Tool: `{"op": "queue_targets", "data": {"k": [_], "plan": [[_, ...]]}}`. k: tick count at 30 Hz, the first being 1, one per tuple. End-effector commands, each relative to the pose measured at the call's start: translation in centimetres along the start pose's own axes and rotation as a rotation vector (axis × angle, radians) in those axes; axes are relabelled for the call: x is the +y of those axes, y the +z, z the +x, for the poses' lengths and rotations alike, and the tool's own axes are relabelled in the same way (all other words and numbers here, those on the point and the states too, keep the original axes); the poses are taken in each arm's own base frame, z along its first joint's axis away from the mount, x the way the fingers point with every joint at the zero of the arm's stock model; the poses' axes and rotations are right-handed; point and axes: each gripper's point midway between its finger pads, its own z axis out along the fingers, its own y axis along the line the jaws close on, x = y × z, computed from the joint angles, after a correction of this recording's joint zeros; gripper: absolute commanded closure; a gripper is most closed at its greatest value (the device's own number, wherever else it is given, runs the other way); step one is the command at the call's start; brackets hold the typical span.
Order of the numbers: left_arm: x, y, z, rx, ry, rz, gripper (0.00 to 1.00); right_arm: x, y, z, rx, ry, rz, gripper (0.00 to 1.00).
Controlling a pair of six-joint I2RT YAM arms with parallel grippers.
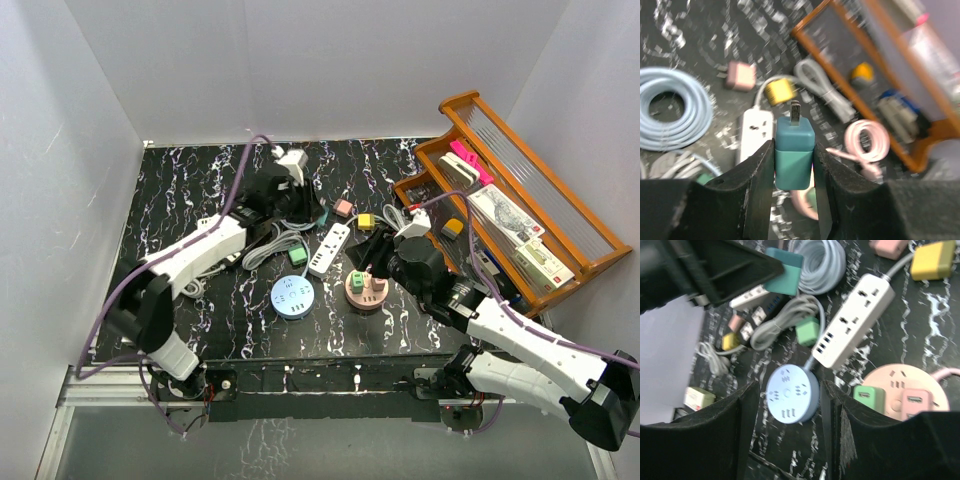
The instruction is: Insert the plug
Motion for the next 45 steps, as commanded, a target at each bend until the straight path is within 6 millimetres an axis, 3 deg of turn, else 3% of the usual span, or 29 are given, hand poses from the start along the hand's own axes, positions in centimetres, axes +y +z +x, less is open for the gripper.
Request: {"op": "queue_targets", "data": {"k": [1,12,15,19,25,31,36,41,45], "plan": [[-5.4,-4.8,-5.5,-0.223,-0.162,0.201,0.97,5.9,-1.1,-6.3,-0.239,0.154,-0.244,0.51],[-13.1,-15.5,-11.2,-0.431,-0.329,0.607,0.95,13.9,-5.4,-11.1,-0.362,0.262,-0.651,0.50],[-14.5,-17.2,-12.1,-0.450,-0.397,0.708,0.95,15.1,-6.4,-12.5,-0.412,0.319,-0.737,0.49],[-15.8,-18.8,-12.9,-0.447,-0.465,0.814,0.95,16.9,-5.7,-13.7,-0.400,0.381,-0.768,0.50],[-16.5,-20.0,-13.1,-0.451,-0.484,0.879,0.94,19.3,-6.5,-15.2,-0.431,0.387,-0.882,0.55],[-16.1,-20.2,-13.4,-0.478,-0.476,0.864,0.94,20.9,-7.4,-14.1,-0.400,0.285,-0.983,0.54],[-16.1,-20.4,-13.4,-0.485,-0.465,0.869,0.94,20.3,-7.4,-14.7,-0.433,0.340,-0.970,0.49],[-16.1,-20.7,-13.1,-0.479,-0.464,0.874,0.94,19.2,-6.2,-16.2,-0.484,0.429,-0.885,0.52],[-16.0,-20.9,-13.2,-0.492,-0.442,0.863,0.93,18.6,-5.2,-16.0,-0.475,0.465,-0.848,0.50]]}}
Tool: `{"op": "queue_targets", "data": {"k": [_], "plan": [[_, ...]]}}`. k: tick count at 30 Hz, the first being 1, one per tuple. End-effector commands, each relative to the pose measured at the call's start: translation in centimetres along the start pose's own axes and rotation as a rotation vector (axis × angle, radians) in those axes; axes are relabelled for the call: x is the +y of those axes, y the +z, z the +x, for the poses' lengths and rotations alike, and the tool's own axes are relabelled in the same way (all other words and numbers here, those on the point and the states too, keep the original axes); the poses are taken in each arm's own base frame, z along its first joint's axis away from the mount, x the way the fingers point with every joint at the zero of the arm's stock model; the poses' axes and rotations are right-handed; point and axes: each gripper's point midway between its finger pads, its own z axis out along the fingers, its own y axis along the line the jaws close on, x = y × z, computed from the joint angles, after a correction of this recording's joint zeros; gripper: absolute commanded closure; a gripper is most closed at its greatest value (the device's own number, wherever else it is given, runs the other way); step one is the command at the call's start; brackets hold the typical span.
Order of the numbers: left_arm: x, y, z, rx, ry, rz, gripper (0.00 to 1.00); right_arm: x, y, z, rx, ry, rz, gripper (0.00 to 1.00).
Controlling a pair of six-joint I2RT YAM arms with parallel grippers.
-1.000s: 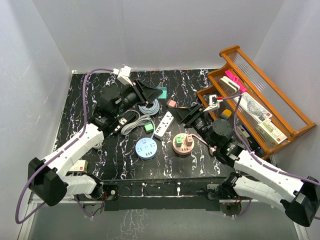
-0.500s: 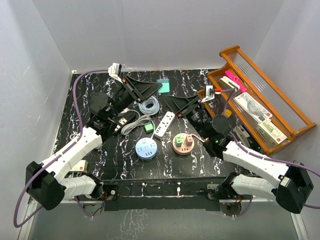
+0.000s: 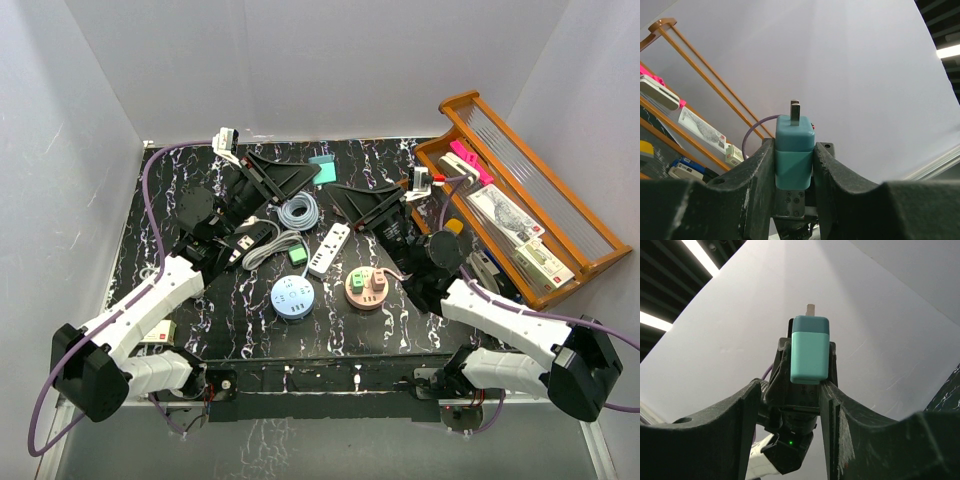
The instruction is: Insert the plug
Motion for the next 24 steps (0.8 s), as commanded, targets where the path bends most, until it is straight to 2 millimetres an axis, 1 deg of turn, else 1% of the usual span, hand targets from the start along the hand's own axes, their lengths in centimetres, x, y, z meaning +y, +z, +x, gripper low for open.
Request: {"op": "queue_targets", "data": {"k": [1,4,8,13,14,16,17,19,20,21,22,24], "plan": [[-3.2,-0.9,-0.5,-0.006,0.061,0.083,0.93,1.1,0.9,-2.6,-0.115,0.037,-0.014,0.47],[-2.9,-1.0,-0.3,-0.004,0.055,0.077,0.93,0.9,1.0,-2.4,-0.111,0.041,-0.012,0.44],[-2.9,-1.1,-0.2,-0.008,0.038,0.088,0.93,0.7,1.4,-2.1,-0.097,0.040,-0.005,0.46],[-2.8,-1.0,-0.3,-0.007,0.042,0.087,0.93,1.1,1.7,-1.1,-0.048,0.035,-0.037,0.58],[-2.7,-1.1,-0.3,-0.008,0.044,0.085,0.93,1.2,1.6,-0.8,-0.032,0.035,-0.045,0.63],[-2.7,-1.2,-0.3,-0.010,0.033,0.086,0.90,1.2,0.9,-0.8,-0.024,0.062,-0.050,0.78],[-2.8,-1.3,-0.3,-0.009,0.027,0.091,0.85,1.3,0.5,-0.9,-0.023,0.065,-0.067,0.81],[-2.7,-1.4,0.1,0.017,0.016,0.092,0.73,0.8,0.1,-1.0,0.008,0.065,-0.073,0.86],[-2.8,-1.4,0.4,0.040,0.015,0.090,0.66,0.7,-0.1,-1.1,0.033,0.064,-0.085,0.87],[-2.5,-1.4,0.7,0.065,0.014,0.079,0.57,0.7,-0.2,-1.3,0.057,0.044,-0.108,0.88],[-2.4,-1.5,1.0,0.093,0.019,0.073,0.49,1.0,-0.2,-0.8,0.112,0.030,-0.127,0.88],[-1.6,-1.9,1.3,0.150,0.017,0.026,0.37,0.4,-0.3,0.1,0.233,-0.031,-0.114,0.89]]}}
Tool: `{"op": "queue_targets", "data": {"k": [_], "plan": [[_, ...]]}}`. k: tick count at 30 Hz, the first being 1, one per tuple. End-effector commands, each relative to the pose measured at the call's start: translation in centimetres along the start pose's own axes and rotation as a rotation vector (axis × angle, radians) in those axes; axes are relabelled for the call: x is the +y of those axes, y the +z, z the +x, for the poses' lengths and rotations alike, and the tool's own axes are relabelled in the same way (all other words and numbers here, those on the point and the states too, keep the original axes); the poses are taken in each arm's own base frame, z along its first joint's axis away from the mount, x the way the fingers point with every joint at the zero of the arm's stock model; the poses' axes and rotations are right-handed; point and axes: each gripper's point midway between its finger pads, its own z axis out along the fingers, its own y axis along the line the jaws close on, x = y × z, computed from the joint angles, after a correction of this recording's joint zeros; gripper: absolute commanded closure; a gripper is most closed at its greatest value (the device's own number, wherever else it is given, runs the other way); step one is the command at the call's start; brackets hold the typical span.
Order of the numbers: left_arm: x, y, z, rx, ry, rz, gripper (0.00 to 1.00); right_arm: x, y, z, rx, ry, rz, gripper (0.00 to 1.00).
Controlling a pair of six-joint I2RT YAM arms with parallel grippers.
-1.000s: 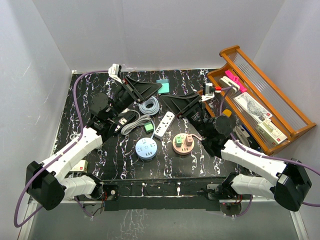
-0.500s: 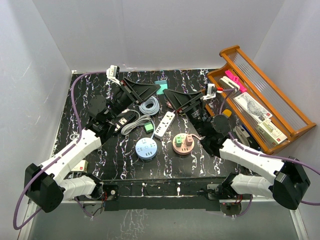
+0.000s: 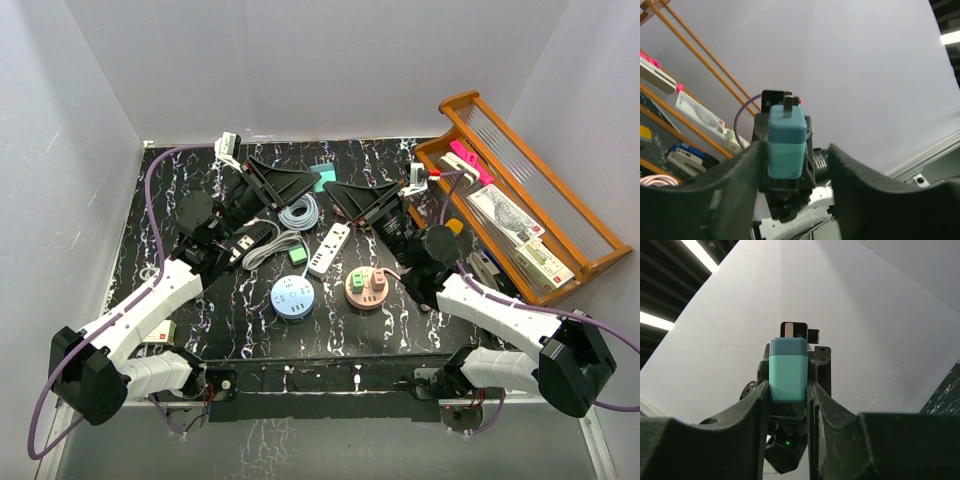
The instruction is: Insert the plug
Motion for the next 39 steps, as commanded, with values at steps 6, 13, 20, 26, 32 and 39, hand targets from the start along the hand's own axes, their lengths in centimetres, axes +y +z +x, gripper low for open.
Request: {"op": "queue_targets", "data": {"k": [6,13,20,26,32,39], "plan": [[0.3,-3.4,0.6,0.260,0.050,-0.057,0.20,-0.2,-2.5,1.6,0.421,-0.211,0.024,0.87],[1.5,-5.6,2.9,0.469,0.168,-0.085,0.19,-1.1,-4.9,3.4,0.671,-0.244,0.086,0.86],[1.8,-6.8,5.2,0.605,0.068,0.011,0.27,-2.4,-6.0,4.5,0.781,-0.226,0.131,0.85],[3.6,-6.8,6.3,0.618,0.025,-0.022,0.38,-1.9,-6.0,4.8,0.802,-0.227,0.084,0.85],[4.5,-6.7,7.9,0.665,-0.014,-0.041,0.45,-2.6,-6.0,5.2,0.822,-0.207,0.085,0.85],[3.8,-6.7,7.8,0.667,0.002,-0.012,0.73,-2.4,-6.2,5.3,0.820,-0.212,0.060,0.85]]}}
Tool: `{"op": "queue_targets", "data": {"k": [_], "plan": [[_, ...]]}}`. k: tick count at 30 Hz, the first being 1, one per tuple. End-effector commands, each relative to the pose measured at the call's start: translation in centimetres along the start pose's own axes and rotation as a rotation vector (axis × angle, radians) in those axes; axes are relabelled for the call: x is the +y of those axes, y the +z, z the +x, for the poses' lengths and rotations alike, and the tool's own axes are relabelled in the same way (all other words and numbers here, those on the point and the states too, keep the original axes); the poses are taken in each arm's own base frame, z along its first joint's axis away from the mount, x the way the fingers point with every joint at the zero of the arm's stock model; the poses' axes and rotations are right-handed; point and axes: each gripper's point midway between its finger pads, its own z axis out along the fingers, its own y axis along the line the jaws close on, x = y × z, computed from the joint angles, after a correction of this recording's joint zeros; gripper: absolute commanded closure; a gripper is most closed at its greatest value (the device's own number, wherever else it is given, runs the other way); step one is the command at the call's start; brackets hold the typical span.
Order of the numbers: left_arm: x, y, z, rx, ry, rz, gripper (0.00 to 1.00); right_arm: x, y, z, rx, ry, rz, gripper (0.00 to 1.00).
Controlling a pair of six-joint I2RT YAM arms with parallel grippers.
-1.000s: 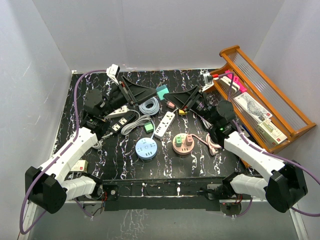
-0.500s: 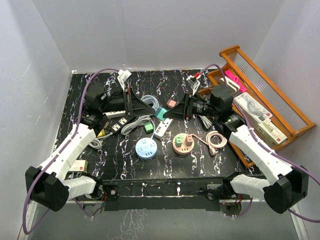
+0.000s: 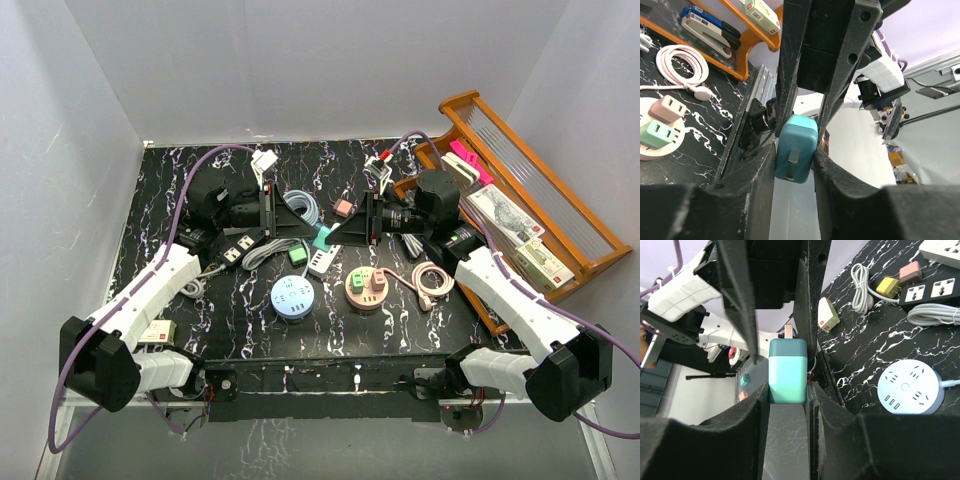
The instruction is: Insert the plug
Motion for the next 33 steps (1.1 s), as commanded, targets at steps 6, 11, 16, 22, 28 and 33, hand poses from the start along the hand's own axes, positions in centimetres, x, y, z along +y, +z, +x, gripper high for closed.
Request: {"op": "queue_targets", "data": {"k": [6,11,16,22,28,33], "plan": [[-2.6,-0.1,0.7,0.037,0.049,0.091,0.85,1.3,0.1,-2.0,-0.068,-0.073,-0.041,0.82],[-2.3,0.1,-0.6,-0.066,0.051,0.064,1.00,0.7,0.1,-3.1,-0.170,-0.015,-0.018,0.55],[-0.3,0.1,-2.9,-0.274,-0.009,-0.006,1.00,0.4,-1.2,-4.0,-0.417,0.101,-0.022,0.46],[0.2,0.0,-4.1,-0.377,-0.083,0.049,1.00,0.0,-1.8,-4.5,-0.536,0.171,-0.037,0.47],[0.5,0.3,-3.8,-0.360,-0.116,0.073,1.00,-0.8,-0.7,-4.7,-0.531,0.212,-0.063,0.47],[0.3,0.1,-3.7,-0.365,-0.111,0.069,1.00,-0.7,-0.1,-5.1,-0.545,0.247,-0.114,0.50]]}}
